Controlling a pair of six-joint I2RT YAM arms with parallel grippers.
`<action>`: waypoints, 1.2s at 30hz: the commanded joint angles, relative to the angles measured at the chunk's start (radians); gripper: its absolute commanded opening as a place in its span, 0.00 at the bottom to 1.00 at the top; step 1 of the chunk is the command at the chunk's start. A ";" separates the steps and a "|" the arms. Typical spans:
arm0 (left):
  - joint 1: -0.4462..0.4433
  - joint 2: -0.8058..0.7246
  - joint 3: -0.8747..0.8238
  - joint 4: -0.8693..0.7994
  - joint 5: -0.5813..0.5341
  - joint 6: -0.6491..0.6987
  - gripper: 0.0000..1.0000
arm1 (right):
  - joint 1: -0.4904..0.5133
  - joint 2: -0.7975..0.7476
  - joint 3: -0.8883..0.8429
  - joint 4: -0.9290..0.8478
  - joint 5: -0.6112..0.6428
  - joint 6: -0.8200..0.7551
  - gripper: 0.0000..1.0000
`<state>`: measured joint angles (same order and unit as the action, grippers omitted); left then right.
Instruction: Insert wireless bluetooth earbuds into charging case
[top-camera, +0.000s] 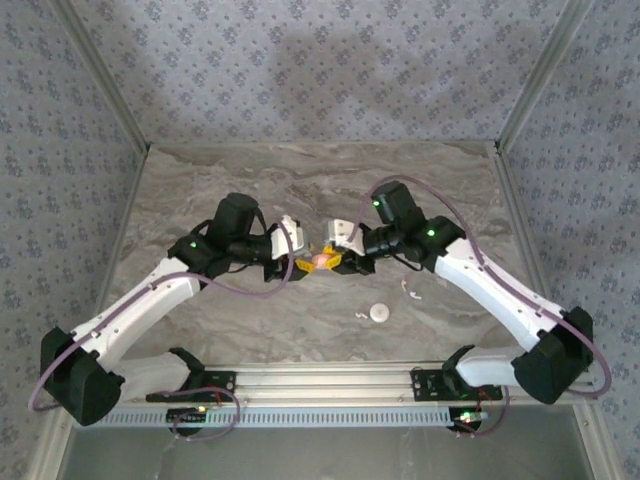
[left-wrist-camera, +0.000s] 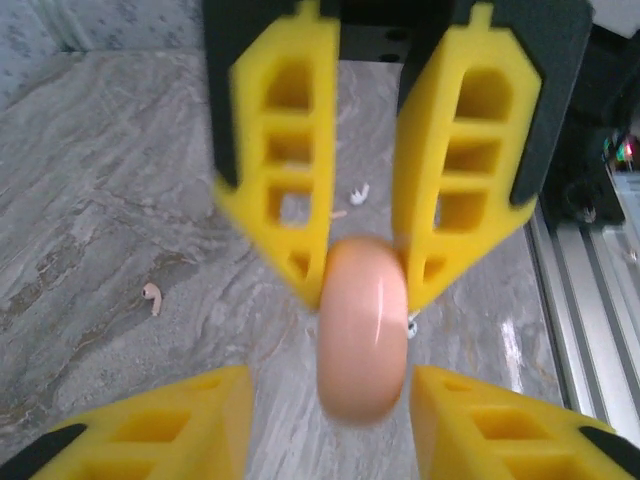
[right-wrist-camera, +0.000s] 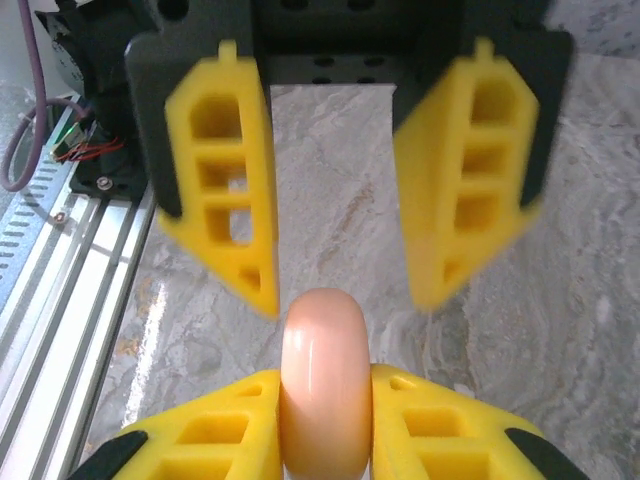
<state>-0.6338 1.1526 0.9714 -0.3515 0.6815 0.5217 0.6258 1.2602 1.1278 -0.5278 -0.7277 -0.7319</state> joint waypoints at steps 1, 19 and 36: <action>0.023 -0.049 -0.074 0.236 0.093 -0.128 0.46 | -0.075 -0.087 -0.112 0.243 -0.176 0.159 0.24; 0.023 -0.016 -0.117 0.475 0.205 -0.256 0.48 | -0.138 -0.145 -0.250 0.660 -0.340 0.449 0.24; 0.023 -0.012 -0.082 0.442 0.258 -0.264 0.44 | -0.118 -0.121 -0.227 0.636 -0.356 0.445 0.24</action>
<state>-0.6125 1.1343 0.8429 0.0990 0.9028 0.2565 0.4980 1.1328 0.8806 0.1101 -1.0573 -0.2951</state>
